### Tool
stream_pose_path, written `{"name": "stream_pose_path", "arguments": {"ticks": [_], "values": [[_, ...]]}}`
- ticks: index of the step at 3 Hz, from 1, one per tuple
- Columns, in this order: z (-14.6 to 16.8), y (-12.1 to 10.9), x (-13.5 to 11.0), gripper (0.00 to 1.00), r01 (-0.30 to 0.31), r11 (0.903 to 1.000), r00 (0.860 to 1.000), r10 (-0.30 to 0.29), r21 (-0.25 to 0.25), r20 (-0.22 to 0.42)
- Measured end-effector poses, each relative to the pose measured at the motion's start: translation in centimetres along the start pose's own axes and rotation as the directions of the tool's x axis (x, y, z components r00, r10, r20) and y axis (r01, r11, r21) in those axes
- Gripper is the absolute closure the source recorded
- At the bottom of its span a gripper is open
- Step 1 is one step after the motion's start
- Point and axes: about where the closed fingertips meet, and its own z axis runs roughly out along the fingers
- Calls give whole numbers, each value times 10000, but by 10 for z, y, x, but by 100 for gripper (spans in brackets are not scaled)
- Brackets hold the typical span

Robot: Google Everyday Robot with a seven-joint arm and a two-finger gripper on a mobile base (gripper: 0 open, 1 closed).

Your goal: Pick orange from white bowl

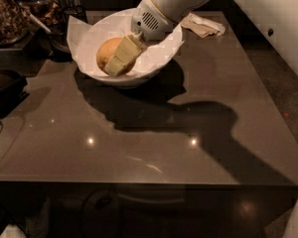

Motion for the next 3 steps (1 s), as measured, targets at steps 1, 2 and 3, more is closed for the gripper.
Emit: {"name": "stream_pose_path", "arguments": {"ticks": [1, 2, 3], "values": [[-10, 24, 0, 100, -194, 9998, 9988, 189, 111, 458], [-34, 78, 6, 100, -657, 9960, 9904, 578, 600, 1252], [-34, 78, 6, 100, -656, 9960, 9905, 577, 600, 1252]]}}
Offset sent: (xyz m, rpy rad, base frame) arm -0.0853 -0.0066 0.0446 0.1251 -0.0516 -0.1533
